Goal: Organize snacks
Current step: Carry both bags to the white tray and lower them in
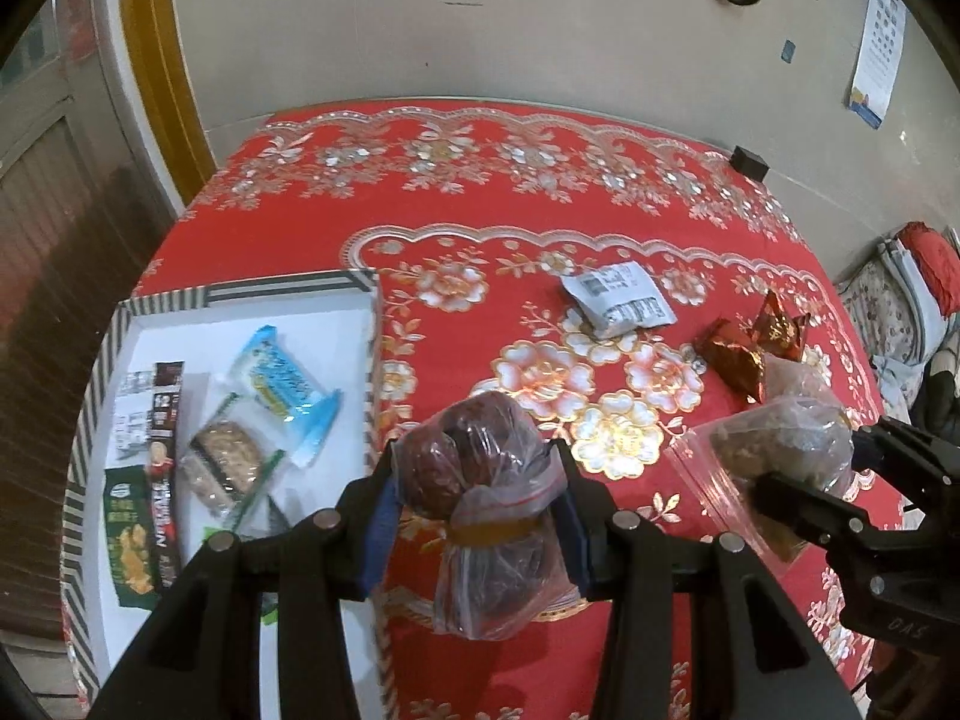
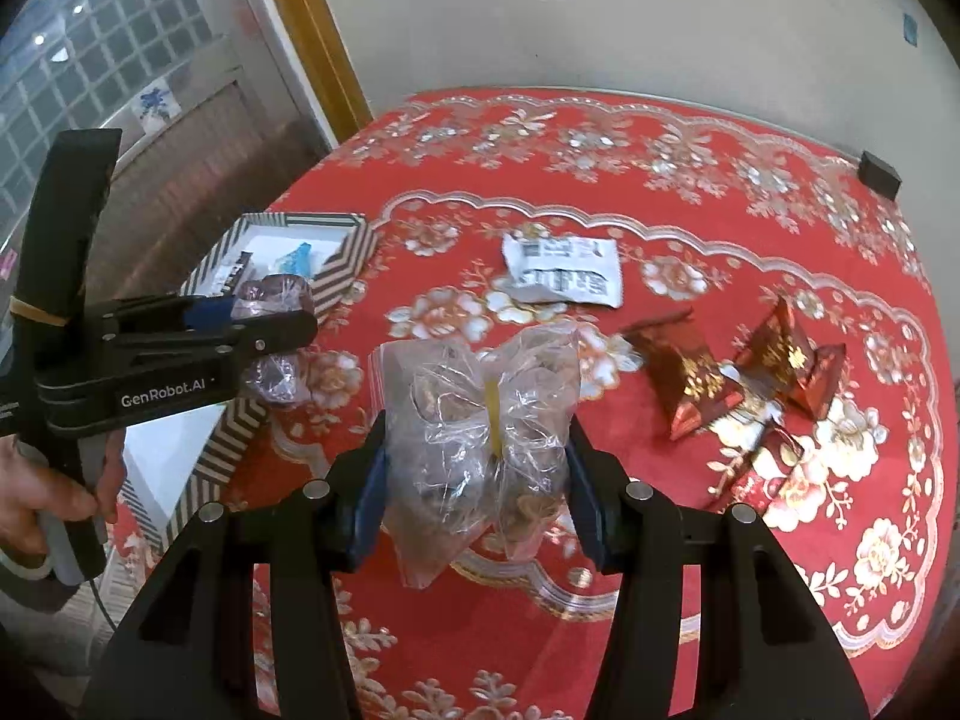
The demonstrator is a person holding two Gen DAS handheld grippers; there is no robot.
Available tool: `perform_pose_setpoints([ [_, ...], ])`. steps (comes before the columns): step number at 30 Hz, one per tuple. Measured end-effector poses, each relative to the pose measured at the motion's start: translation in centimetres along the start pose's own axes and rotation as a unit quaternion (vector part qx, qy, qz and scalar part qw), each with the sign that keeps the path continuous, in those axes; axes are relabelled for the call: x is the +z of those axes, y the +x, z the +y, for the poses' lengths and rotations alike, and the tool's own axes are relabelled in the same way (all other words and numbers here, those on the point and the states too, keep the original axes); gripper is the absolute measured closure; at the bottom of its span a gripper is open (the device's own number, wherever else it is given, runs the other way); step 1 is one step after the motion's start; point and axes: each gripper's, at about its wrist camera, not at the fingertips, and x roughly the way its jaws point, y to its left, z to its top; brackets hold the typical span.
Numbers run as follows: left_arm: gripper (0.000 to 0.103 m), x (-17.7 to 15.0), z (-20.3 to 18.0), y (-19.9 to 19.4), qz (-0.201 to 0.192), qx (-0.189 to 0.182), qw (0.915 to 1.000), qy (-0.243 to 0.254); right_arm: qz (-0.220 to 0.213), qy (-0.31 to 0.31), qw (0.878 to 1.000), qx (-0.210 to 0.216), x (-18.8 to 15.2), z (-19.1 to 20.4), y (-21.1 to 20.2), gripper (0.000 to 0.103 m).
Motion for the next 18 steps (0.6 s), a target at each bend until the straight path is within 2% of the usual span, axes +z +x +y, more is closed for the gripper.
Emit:
perform_pose_setpoints([
  [10,0.055,-0.5,3.3,-0.9,-0.004,0.016,0.9997,-0.021,0.002,-0.023,1.000,0.014,1.2,3.3,1.1,0.052],
  [18,0.055,-1.2,7.3,-1.5,-0.002,0.037,0.9982,-0.048,0.002,-0.056,0.998,0.038,3.2,7.4,3.1,0.052],
])
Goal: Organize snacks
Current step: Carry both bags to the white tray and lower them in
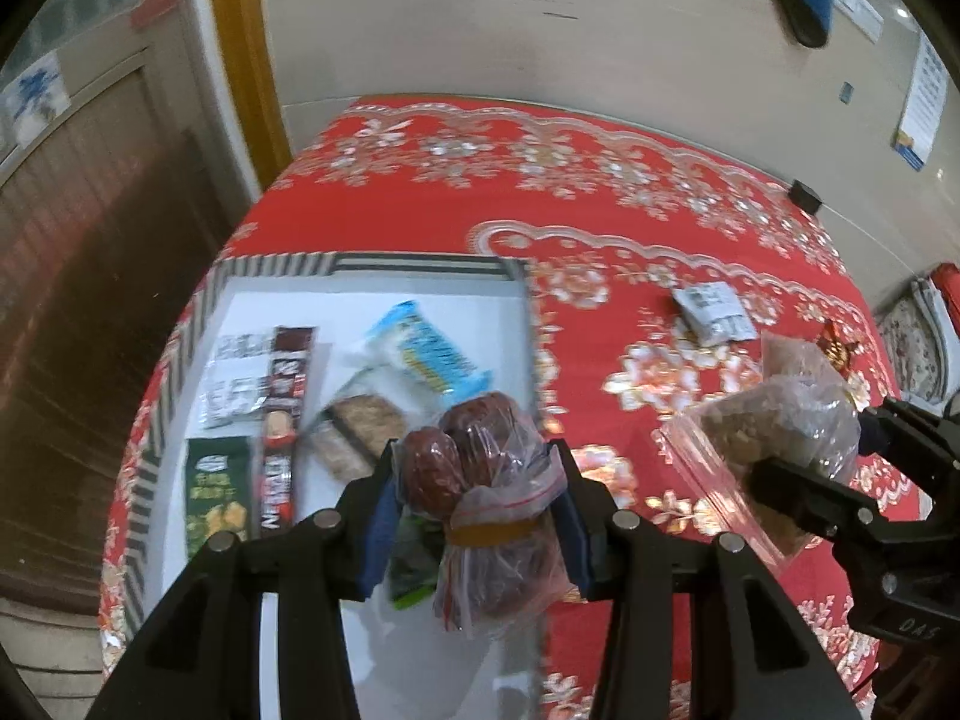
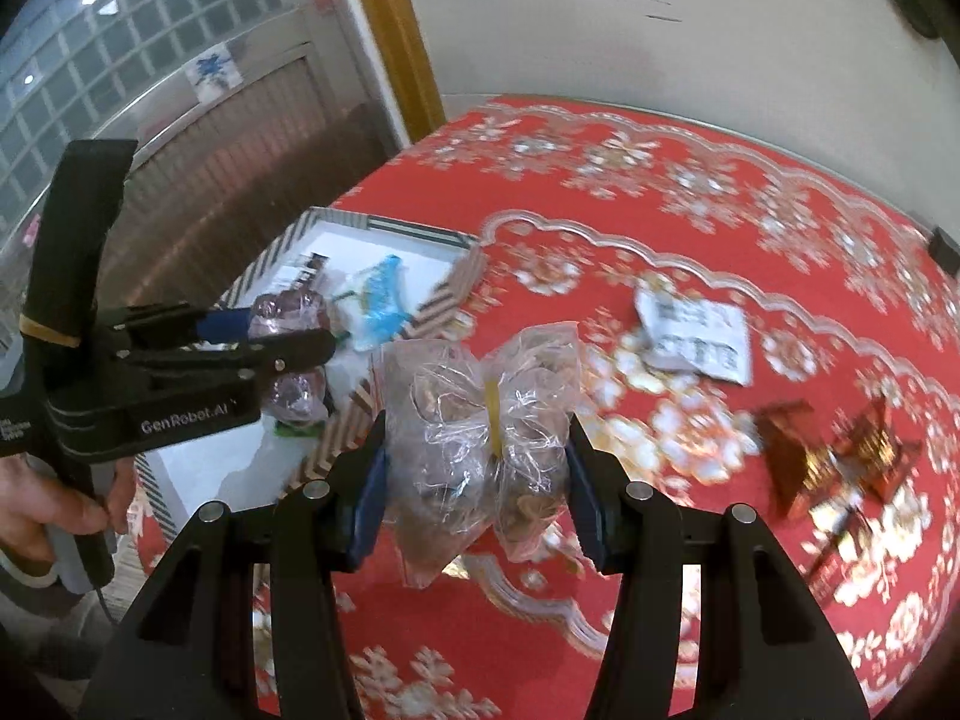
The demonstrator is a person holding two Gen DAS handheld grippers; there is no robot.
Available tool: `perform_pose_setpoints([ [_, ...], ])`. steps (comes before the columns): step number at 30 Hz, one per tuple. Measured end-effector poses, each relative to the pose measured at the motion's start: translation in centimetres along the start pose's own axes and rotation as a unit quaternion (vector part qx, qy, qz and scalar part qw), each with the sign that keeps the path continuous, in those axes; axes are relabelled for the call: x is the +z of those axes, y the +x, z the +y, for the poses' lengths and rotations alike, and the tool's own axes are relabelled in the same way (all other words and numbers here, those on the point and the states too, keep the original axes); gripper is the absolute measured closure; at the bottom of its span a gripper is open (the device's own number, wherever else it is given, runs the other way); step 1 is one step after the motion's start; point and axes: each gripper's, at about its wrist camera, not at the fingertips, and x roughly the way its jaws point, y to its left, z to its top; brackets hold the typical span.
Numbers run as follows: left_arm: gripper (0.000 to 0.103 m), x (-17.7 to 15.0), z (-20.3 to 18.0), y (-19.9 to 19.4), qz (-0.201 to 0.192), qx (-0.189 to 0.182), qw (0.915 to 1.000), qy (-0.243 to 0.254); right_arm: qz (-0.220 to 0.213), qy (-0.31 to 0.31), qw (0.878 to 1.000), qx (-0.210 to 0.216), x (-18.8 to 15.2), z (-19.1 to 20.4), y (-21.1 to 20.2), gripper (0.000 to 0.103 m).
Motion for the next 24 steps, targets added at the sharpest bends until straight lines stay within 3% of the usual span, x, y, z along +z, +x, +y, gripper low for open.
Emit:
perform_pose_setpoints([
  [11,0.055,-1.4,6.3,0.5,0.013,0.031,0.9984,-0.045,0.010,-0.039,0.999,0.034,2.9,4.5,3.9,0.051],
  [24,0.055,-2.4,9.8,1.7,0.031,0.044,0.9968,-0.059,0.035,-0.066,0.996,0.045,5.6,8.2,9.8,0.052],
])
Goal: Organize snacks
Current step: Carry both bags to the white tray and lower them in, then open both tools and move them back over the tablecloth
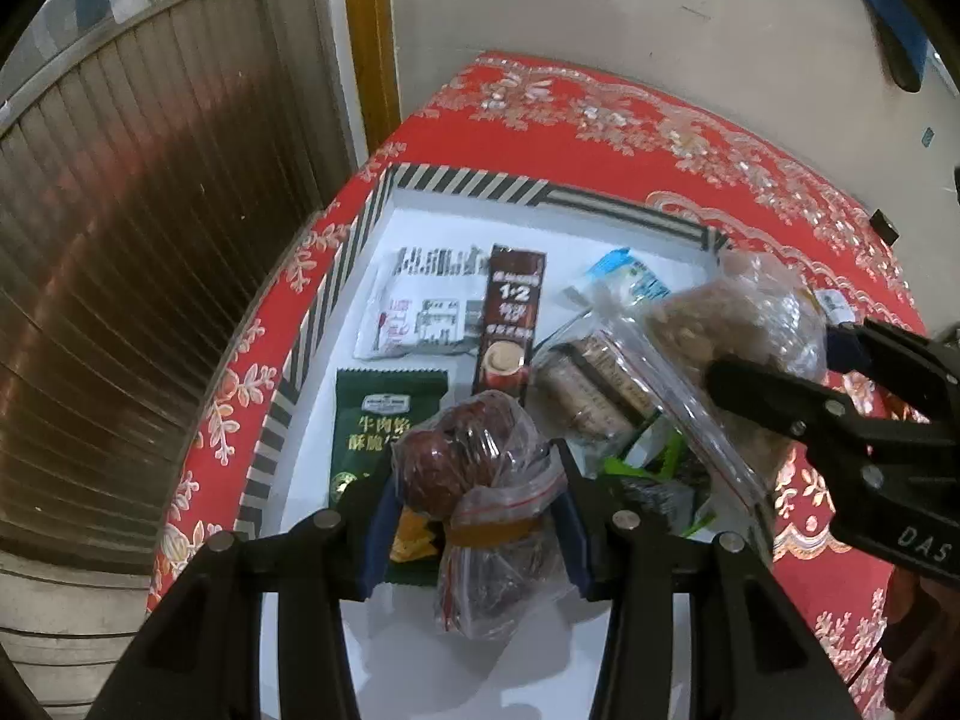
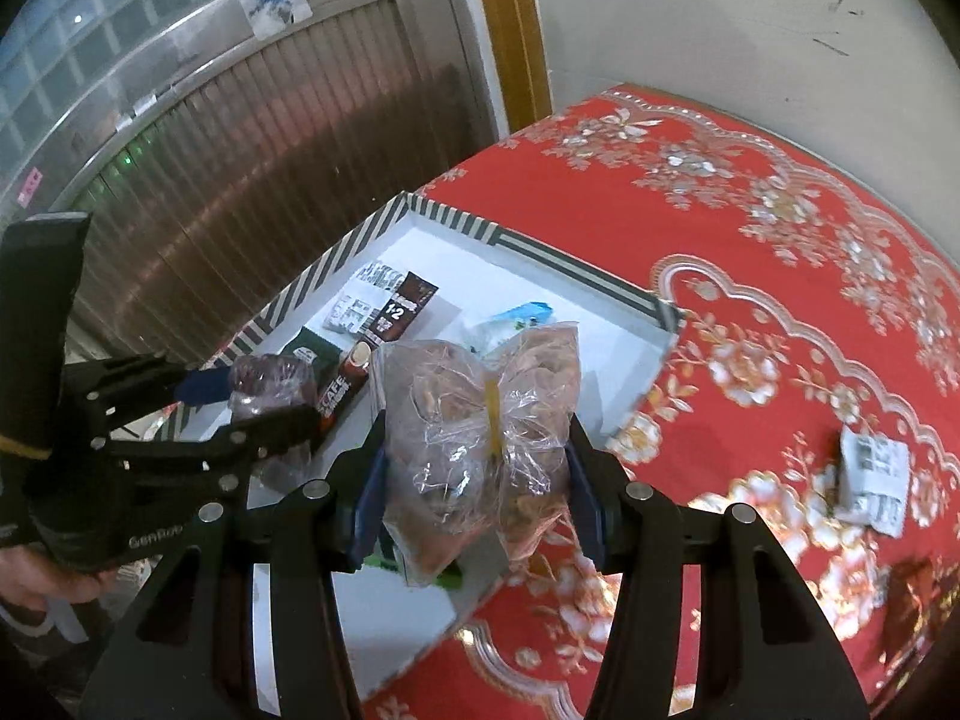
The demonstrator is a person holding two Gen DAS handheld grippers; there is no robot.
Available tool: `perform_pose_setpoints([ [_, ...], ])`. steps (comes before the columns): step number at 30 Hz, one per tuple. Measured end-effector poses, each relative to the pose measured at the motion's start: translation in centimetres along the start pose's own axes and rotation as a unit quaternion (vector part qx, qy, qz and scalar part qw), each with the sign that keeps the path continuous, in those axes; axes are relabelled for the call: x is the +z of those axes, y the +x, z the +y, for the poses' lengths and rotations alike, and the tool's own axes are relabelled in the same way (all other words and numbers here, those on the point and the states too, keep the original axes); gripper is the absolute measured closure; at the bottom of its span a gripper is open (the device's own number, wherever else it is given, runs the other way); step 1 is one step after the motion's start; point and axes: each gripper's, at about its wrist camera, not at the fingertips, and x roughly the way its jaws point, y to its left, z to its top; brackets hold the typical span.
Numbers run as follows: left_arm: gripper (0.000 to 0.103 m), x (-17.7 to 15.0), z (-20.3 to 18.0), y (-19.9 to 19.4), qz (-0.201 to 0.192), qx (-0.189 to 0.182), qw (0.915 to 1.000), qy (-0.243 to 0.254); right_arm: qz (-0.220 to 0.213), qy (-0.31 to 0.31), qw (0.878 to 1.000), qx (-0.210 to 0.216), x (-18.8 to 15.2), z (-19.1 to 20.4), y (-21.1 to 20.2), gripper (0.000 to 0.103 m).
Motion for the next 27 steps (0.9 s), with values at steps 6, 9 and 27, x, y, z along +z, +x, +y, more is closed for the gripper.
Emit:
perform_pose_setpoints([
  [6,0.055,-0.3,0.8,0.7,0.005,0.006,1.0000,-0.003,0.015,-0.002,1.000,0.006,0.3,0.7,2.1,0.052],
  [9,0.055,-0.4,1.1,0.9,0.008,0.006,0.9999,-0.005,0.018,0.000,1.000,0.009,0.3,0.8,2.6,0.052],
  [27,0.021,0.2,1.0,-1.1,-0.020,0.028,0.9994,0.003,-0.001,0.029,0.999,0.040,0.9,1.0,1.2,0.036],
])
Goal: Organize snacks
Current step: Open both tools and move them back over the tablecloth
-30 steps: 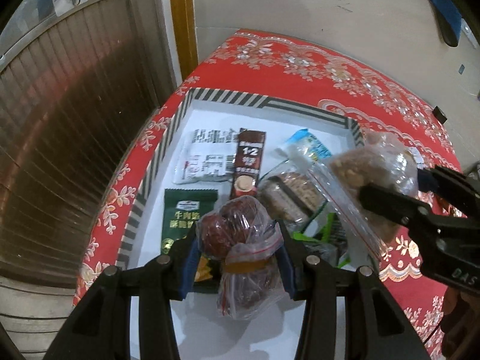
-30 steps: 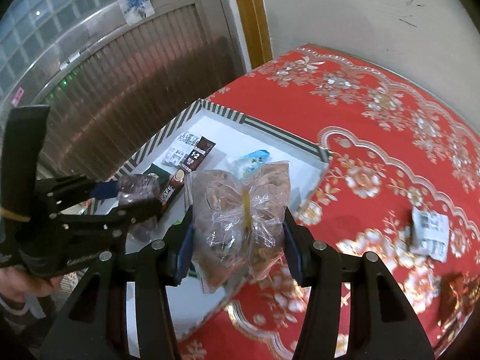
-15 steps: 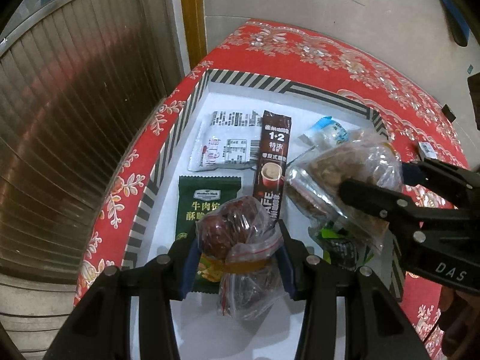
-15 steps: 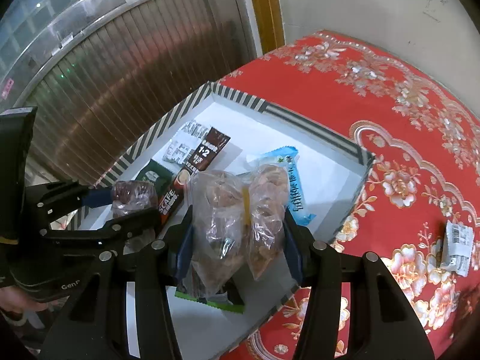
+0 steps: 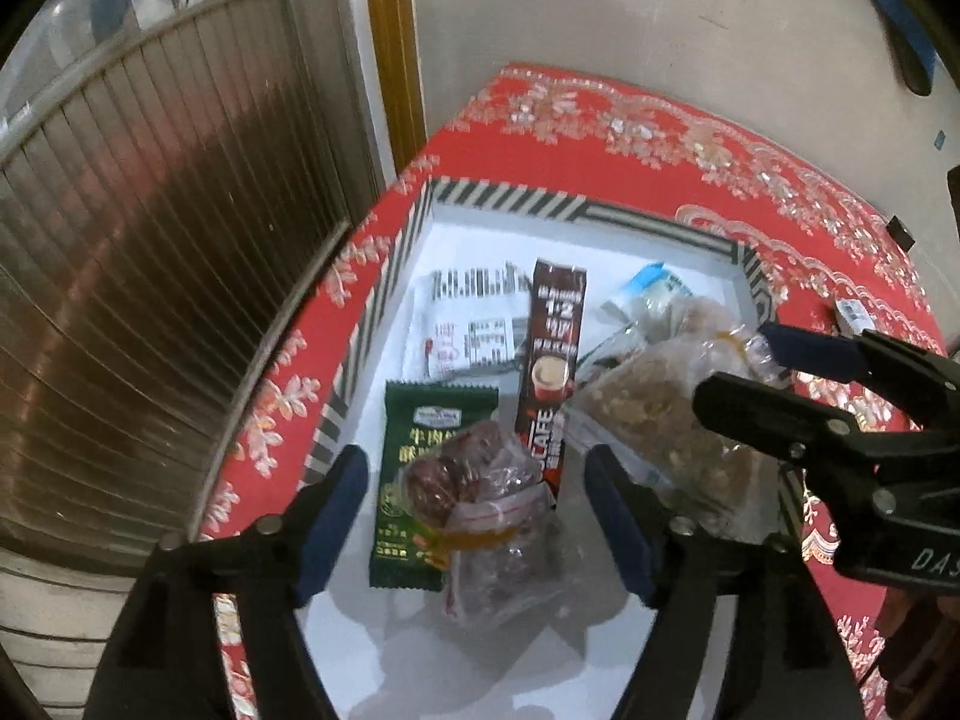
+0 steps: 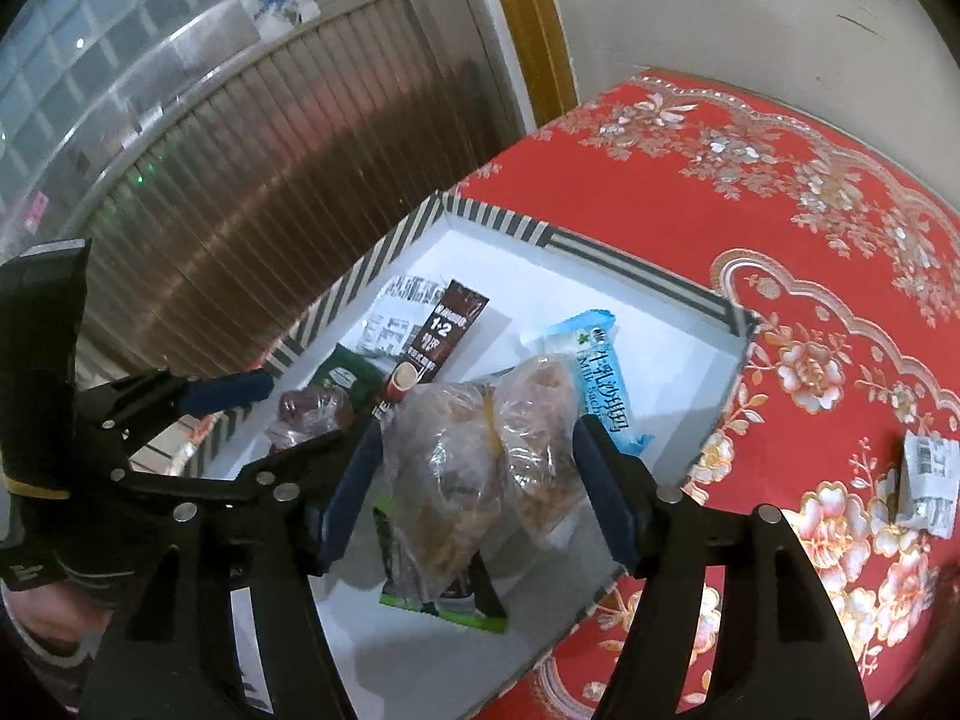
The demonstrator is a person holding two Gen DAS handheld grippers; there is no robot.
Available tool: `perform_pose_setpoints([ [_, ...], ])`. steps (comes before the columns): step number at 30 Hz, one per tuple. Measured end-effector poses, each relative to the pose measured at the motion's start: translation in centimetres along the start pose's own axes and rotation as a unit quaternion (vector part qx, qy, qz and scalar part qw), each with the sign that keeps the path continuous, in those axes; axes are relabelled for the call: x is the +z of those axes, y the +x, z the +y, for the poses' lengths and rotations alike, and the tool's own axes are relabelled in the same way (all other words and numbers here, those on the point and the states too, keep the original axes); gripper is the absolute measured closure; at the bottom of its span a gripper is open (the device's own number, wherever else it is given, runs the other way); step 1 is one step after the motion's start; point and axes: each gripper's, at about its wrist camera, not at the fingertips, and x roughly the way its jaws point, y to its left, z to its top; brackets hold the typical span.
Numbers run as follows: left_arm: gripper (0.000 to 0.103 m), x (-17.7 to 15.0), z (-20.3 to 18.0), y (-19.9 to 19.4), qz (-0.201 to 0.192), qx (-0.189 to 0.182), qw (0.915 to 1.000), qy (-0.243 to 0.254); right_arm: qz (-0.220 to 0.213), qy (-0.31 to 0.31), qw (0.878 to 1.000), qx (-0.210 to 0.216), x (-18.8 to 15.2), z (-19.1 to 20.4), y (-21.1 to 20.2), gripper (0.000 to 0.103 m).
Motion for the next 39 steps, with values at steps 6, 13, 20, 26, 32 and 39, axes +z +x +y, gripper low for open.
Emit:
perform_pose_setpoints([
  [6,0.015,0.8,-1.3,-1.4,-0.019,-0.005,0.9997,0.015,-0.025,0.019,0.999,-0.008,-0.6,-1.1,-2.6,0.036],
  [13,0.008,1.4,-4.8,-2.1,-0.026,-0.021,0.9986,0.042,-0.039,0.046,0.997,-0.045,-2.9,-3.4,-5.9,0.036],
  [20,0.008,1.8,-9.6,-2.0,-0.028,-0.043,0.9969,0.059,-0.042,0.084,0.992,-0.082,-6.4,-7.3,-9.7,0.036],
  [26,0.008,2.1,-14.1,-1.9,-0.021,-0.071,0.9953,0.062,-0.045,0.116,0.986,-0.109,-10.1,-11.6,-13.4,0.036],
  [32,0.008,2.9,-19.4,-0.9,-0.007,-0.104,0.9922,0.068,-0.046,0.155,0.977,-0.136,-13.7,-15.6,-16.9,0.036],
  [39,0.008,3.6,-25.7,1.0,0.005,-0.129,0.9853,0.111,-0.052,0.191,0.965,-0.169,-16.8,-18.7,-19.9,0.036],
])
